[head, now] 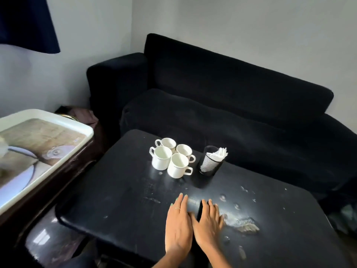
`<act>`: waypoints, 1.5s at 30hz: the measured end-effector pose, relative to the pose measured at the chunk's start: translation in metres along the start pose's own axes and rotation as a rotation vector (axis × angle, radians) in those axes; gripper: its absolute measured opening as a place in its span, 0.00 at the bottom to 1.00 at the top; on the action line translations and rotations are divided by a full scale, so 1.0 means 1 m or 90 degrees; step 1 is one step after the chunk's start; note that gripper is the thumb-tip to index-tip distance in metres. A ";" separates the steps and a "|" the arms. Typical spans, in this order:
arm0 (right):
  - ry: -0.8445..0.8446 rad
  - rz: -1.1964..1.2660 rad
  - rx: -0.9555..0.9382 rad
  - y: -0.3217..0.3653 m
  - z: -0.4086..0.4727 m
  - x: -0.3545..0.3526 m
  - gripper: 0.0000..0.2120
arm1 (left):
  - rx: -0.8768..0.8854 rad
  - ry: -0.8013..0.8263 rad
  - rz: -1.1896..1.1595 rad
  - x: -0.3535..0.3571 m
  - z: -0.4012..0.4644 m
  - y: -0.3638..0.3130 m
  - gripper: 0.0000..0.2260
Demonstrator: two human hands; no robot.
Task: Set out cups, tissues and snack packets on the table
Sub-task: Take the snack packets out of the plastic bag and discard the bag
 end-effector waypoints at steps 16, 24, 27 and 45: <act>0.069 0.016 -0.277 0.155 -0.118 -0.037 0.25 | 0.015 0.049 0.110 -0.187 -0.053 0.044 0.24; 0.027 0.096 -0.426 0.305 -0.154 -0.067 0.22 | 0.008 -0.096 0.170 -0.341 -0.029 0.064 0.26; 0.032 0.123 -0.478 0.356 -0.171 -0.072 0.21 | 0.011 -0.160 0.246 -0.397 -0.020 0.076 0.28; 0.176 0.204 -0.618 0.516 -0.245 -0.024 0.21 | -0.333 -0.662 0.086 -0.512 -0.053 0.163 0.37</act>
Point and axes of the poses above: each hand's wrist, its own z-axis towards the middle knuckle, its own x-axis out of the palm, y = z × x, the point moved 2 cm from there along z, towards the middle knuckle, and after that the axes turned 3 degrees about -y, right-handed, at the moved point
